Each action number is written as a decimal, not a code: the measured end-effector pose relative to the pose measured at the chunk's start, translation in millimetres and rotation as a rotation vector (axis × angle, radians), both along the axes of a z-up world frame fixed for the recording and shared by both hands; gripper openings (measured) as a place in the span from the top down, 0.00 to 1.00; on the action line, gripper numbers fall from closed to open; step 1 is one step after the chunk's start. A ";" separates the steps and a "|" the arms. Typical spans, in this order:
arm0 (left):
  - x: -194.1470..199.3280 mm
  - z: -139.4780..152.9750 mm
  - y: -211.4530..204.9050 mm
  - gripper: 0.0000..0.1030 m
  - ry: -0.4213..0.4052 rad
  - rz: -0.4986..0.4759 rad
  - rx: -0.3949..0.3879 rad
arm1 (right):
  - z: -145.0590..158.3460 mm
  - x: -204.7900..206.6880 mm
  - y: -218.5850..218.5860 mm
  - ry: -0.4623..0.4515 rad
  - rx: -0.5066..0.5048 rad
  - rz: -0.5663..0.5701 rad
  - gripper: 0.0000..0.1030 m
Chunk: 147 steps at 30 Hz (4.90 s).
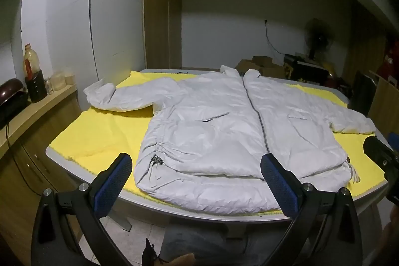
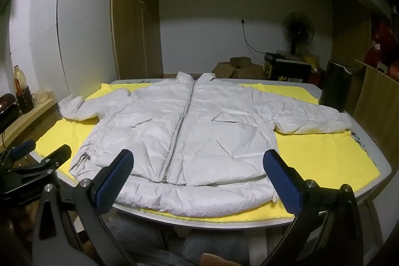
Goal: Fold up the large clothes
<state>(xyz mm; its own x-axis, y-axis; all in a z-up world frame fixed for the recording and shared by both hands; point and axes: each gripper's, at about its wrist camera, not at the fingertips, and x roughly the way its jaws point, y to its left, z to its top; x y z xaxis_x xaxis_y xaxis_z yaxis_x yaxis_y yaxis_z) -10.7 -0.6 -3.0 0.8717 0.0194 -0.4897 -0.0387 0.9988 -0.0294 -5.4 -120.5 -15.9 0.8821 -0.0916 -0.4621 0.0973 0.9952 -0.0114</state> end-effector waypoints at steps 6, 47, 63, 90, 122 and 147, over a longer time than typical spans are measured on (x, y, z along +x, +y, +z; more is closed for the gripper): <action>11.4 -4.5 -9.5 0.00 0.057 -0.006 0.018 | 0.3 -2.1 3.4 -0.018 -0.022 -0.004 0.00; 16.8 -11.1 -7.1 0.00 0.104 -0.007 0.021 | -9.2 1.8 10.5 0.000 -0.033 0.010 0.00; 17.9 -12.5 -8.5 0.00 0.115 -0.002 0.027 | -9.8 1.9 11.7 0.004 -0.033 0.010 0.00; 19.8 -10.5 -5.4 0.00 0.121 0.002 0.029 | -9.3 2.5 12.3 0.006 -0.036 0.013 0.00; 23.1 -16.3 -8.6 0.00 0.137 -0.001 0.031 | -16.1 1.8 14.8 0.016 -0.041 0.018 0.00; 24.3 -22.9 -6.3 0.00 0.158 -0.004 0.020 | -18.5 2.5 16.7 0.026 -0.044 0.021 0.00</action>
